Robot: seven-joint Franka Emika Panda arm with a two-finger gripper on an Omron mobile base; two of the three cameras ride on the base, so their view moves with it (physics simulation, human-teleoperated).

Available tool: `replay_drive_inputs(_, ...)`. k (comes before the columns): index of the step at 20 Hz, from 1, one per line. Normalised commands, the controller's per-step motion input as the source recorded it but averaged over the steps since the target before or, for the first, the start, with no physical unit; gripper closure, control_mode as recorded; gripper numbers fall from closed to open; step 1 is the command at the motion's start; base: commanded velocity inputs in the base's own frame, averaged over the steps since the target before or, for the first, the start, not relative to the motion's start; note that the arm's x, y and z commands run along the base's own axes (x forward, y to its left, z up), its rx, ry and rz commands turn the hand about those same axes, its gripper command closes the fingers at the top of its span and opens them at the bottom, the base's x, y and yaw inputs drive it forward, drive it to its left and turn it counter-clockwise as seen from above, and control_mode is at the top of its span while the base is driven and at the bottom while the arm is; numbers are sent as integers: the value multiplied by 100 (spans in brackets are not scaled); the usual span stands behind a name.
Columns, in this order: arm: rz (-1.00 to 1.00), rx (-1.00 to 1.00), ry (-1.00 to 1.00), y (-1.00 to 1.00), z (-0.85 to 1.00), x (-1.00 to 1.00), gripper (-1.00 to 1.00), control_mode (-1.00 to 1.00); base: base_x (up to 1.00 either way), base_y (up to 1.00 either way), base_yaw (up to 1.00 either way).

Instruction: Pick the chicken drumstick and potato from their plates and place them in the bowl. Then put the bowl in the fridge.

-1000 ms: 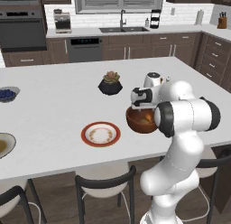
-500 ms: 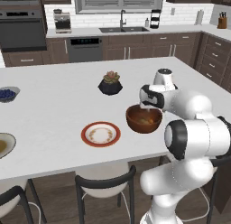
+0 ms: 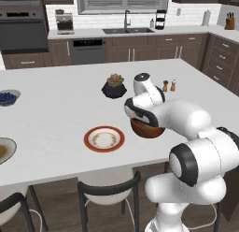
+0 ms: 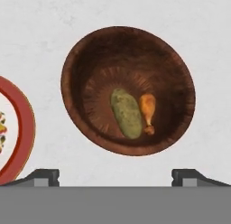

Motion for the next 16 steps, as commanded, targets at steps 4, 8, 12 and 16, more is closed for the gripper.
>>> replay_drive_inputs(4,6,-7,0,48,0,-1,-100,-100,0,0,0)
replay_drive_inputs(8,15,0,6,25,-17,-2,-100,-100,0,0,0)
replay_drive_inputs(12,17,0,4,-3,-24,0,-100,-100,0,0,0)
replay_drive_inputs(16,13,0,-1,-7,-18,11,-100,-100,0,0,0)
